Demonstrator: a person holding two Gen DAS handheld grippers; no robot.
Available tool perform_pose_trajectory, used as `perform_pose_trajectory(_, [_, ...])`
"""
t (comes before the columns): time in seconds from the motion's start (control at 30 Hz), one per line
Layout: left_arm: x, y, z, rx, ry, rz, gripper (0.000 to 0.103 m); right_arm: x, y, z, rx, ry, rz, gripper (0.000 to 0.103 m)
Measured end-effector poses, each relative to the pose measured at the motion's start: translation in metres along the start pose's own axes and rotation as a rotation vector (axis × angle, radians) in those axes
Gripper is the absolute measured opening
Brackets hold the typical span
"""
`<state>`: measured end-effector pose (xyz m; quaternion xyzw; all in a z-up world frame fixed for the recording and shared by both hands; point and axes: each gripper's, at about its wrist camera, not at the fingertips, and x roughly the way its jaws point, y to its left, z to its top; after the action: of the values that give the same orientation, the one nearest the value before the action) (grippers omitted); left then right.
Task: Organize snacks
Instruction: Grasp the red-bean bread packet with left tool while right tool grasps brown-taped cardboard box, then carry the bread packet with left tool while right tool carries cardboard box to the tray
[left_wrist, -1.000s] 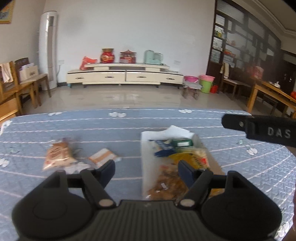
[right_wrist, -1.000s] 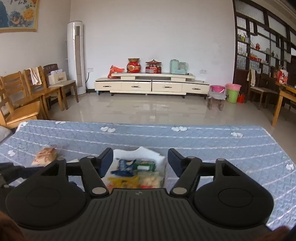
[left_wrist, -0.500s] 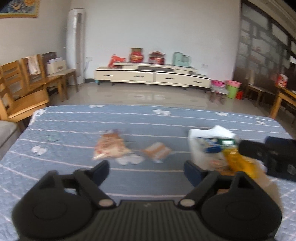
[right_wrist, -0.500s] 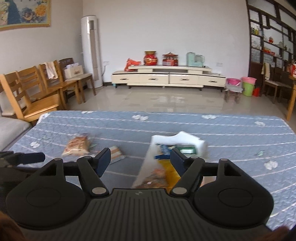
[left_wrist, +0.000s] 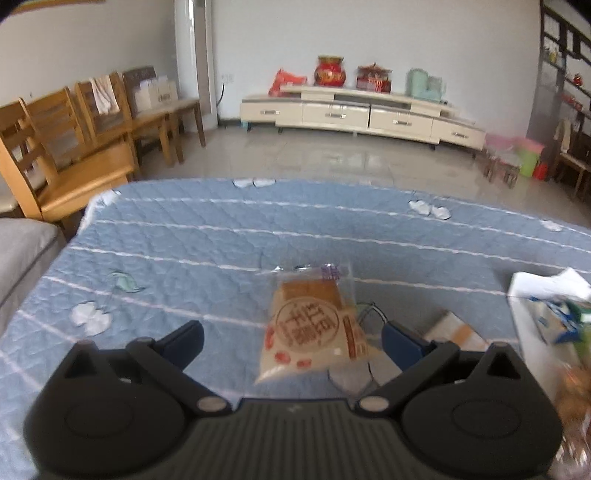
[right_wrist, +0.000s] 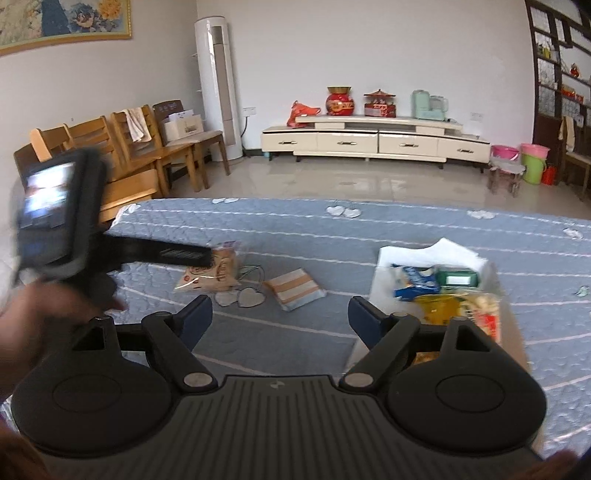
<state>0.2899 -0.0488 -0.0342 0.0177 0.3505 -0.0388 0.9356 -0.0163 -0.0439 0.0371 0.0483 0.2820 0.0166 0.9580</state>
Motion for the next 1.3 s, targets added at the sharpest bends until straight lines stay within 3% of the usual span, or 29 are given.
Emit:
perform_pose_trajectory(0.2, [0.051,-0.013,0.003,0.08,0.086,0.064,0.102,0.019,0.001,-0.009,-0.017,0.034,-0.015,0.103])
perform_pose_trajectory(0.3, [0.06,0.001,-0.004,0.054,0.104,0.041,0.102,0.034,-0.002,-0.007,-0.02,0.052,-0.018,0.103])
perform_pose_trajectory(0.37, [0.061,0.012,-0.012,0.045,0.104,0.026,0.096,0.045,-0.004,-0.003,-0.033,0.064,-0.024,0.103])
perform_pose_trajectory(0.47, [0.054,0.023,-0.015,0.047,0.084,-0.035,0.079,0.076,-0.009,0.011,-0.06,0.113,-0.009,0.103])
perform_pose_trajectory(0.57, [0.043,0.028,-0.019,0.091,0.064,-0.059,0.069,0.111,-0.015,0.025,-0.089,0.191,0.029,0.103])
perform_pose_trajectory(0.77, [0.021,0.05,-0.032,0.063,0.054,-0.063,0.068,0.183,-0.015,0.034,-0.229,0.314,0.022,0.103])
perform_pose_trajectory(1.0, [-0.002,0.058,-0.039,0.046,0.019,-0.049,0.068,0.229,-0.019,0.029,-0.216,0.38,0.018,0.103])
perform_pose_trajectory(1.07, [-0.006,0.056,-0.039,0.042,0.01,-0.042,0.068,0.228,-0.023,0.03,-0.17,0.366,0.035,0.097])
perform_pose_trajectory(1.1, [-0.008,0.053,-0.039,0.04,0.005,-0.042,0.068,0.227,-0.022,0.03,-0.171,0.354,0.033,0.071])
perform_pose_trajectory(1.13, [-0.01,0.051,-0.04,0.036,0.004,-0.047,0.068,0.224,-0.022,0.031,-0.167,0.348,0.032,0.062])
perform_pose_trajectory(1.3, [-0.03,0.046,-0.044,0.012,-0.013,-0.042,0.068,0.203,-0.019,0.028,-0.152,0.317,0.001,0.062])
